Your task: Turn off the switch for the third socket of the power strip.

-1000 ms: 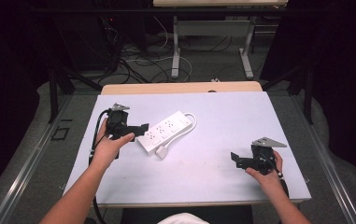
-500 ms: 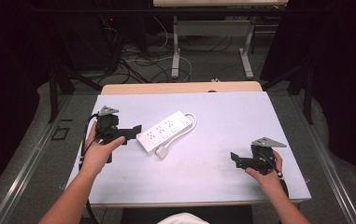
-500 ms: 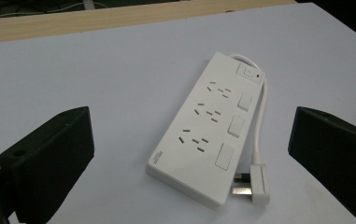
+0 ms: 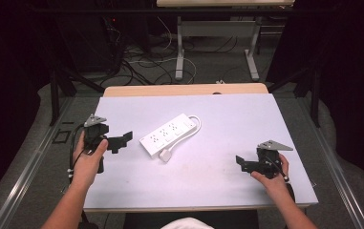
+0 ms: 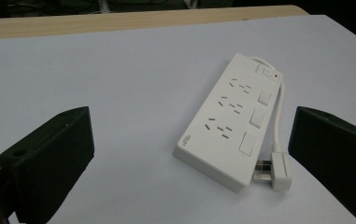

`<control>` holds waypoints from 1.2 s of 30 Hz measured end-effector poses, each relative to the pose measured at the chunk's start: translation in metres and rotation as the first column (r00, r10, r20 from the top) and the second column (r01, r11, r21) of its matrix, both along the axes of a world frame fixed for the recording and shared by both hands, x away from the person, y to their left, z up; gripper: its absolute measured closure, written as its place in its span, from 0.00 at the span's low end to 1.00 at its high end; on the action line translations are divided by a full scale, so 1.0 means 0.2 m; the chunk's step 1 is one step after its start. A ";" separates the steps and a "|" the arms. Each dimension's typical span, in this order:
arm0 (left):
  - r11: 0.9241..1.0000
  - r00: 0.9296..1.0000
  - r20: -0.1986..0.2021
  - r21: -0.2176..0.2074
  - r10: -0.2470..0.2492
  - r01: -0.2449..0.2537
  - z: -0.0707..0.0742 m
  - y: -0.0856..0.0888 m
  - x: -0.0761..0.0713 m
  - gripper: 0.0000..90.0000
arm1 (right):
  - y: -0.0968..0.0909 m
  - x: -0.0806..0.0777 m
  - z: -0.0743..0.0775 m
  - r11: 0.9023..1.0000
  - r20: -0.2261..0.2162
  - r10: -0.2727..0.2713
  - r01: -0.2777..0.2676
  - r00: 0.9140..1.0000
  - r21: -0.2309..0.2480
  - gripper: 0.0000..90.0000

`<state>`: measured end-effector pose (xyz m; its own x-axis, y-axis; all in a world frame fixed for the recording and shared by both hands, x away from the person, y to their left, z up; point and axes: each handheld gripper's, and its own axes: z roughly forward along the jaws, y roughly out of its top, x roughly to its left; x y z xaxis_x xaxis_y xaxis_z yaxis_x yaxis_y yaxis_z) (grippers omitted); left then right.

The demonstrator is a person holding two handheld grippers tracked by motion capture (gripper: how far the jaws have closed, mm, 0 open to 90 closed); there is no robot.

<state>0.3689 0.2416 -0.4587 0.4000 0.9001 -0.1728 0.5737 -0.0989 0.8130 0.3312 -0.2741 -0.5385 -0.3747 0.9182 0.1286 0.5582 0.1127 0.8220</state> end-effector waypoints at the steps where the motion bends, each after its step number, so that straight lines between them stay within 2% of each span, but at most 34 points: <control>1: 1.000 1.000 0.002 -0.002 0.007 -0.007 0.00 0.01 -0.01 0.00 | 0.00 0.00 0.00 1.000 0.000 0.000 0.000 1.000 0.000 0.07; 18: 0.997 0.997 0.020 -0.004 0.072 -0.072 -0.14 0.12 -0.10 0.00 | 0.00 0.00 0.00 1.000 0.001 -0.001 0.001 1.000 -0.002 0.07; 29: 0.994 0.995 0.005 -0.013 0.104 -0.104 -0.27 0.17 -0.15 0.00 | 0.00 0.00 0.00 1.000 0.000 -0.007 0.007 1.000 0.002 0.07; 36: 0.993 0.993 0.011 -0.012 0.117 -0.117 -0.33 0.19 -0.16 0.00 | 0.00 0.00 0.00 1.000 0.002 -0.003 0.003 1.000 -0.003 0.07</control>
<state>0.3362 0.2800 -0.5243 0.2942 0.9389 -0.1788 0.5712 -0.0227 0.8205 0.3310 -0.2746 -0.5380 -0.3718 0.9198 0.1252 0.5569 0.1131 0.8228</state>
